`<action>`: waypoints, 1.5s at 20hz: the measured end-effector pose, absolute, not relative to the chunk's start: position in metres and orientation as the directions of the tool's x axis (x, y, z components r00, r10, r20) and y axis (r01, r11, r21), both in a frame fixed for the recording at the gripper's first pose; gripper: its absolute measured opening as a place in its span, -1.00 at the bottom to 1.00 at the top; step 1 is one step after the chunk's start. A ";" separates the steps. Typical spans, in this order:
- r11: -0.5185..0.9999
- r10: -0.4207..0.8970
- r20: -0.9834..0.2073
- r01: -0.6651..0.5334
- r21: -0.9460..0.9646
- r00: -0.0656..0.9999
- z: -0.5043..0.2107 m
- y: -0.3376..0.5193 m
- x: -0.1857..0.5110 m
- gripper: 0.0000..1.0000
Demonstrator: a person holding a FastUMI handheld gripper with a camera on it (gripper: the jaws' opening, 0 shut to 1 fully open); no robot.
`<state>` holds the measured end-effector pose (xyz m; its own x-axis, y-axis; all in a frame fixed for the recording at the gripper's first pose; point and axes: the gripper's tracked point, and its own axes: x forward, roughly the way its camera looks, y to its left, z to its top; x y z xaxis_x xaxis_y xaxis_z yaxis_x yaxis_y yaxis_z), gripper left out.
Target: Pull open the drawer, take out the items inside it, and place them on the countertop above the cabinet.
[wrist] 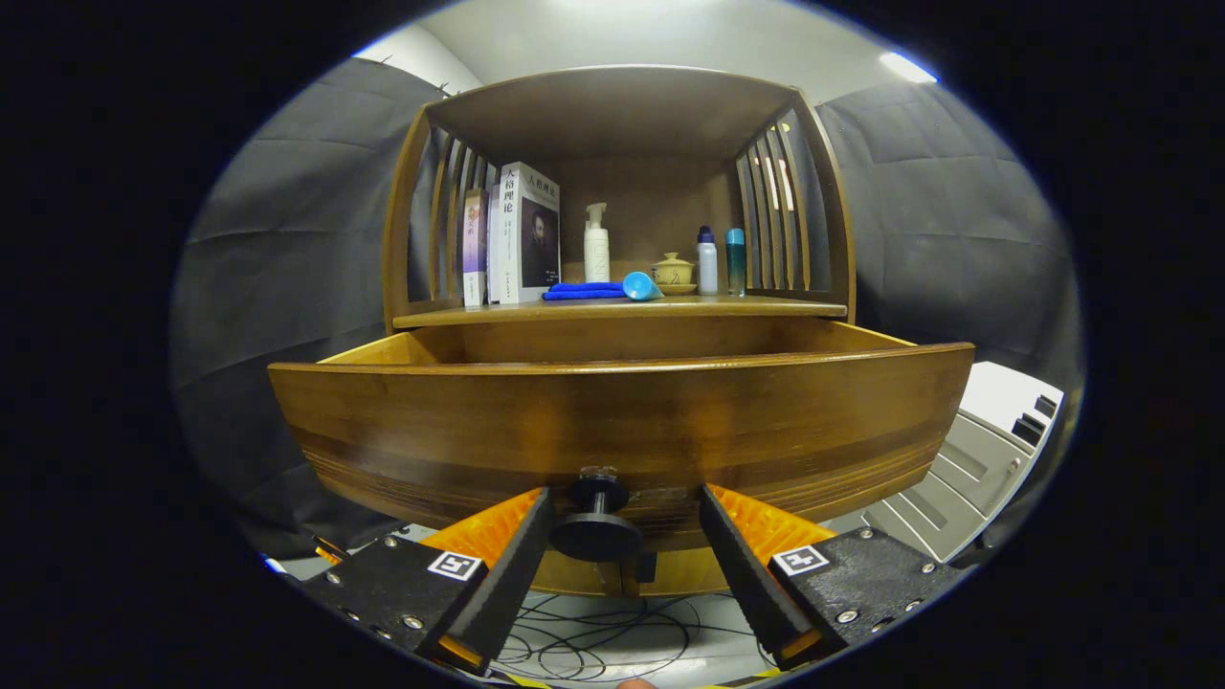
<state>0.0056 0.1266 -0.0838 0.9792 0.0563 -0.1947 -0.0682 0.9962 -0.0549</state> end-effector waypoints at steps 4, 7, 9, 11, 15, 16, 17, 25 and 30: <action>0.996 0.053 -0.190 -0.066 -0.061 0.980 -0.081 0.128 0.024 0.90; 0.996 0.052 -0.203 -0.066 -0.064 0.978 -0.080 0.129 0.038 0.90; 0.996 0.051 -0.204 -0.065 -0.060 0.978 -0.080 0.130 0.049 0.88; 0.996 0.050 -0.202 -0.065 -0.065 0.978 -0.079 0.131 0.055 0.89; 0.996 0.049 -0.196 -0.063 -0.069 0.979 -0.079 0.131 0.067 0.89; 0.995 0.049 -0.197 -0.064 -0.070 0.979 -0.080 0.131 0.070 0.90; 0.995 0.049 -0.193 -0.064 -0.072 0.980 -0.079 0.131 0.073 0.89; 0.994 0.046 -0.198 -0.064 -0.083 0.979 -0.080 0.131 0.103 0.90; 0.994 0.043 -0.195 -0.062 -0.089 0.980 -0.081 0.132 0.119 0.90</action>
<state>0.1189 0.1323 -0.0806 0.9799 0.0433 -0.1949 -0.0617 0.9941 -0.0892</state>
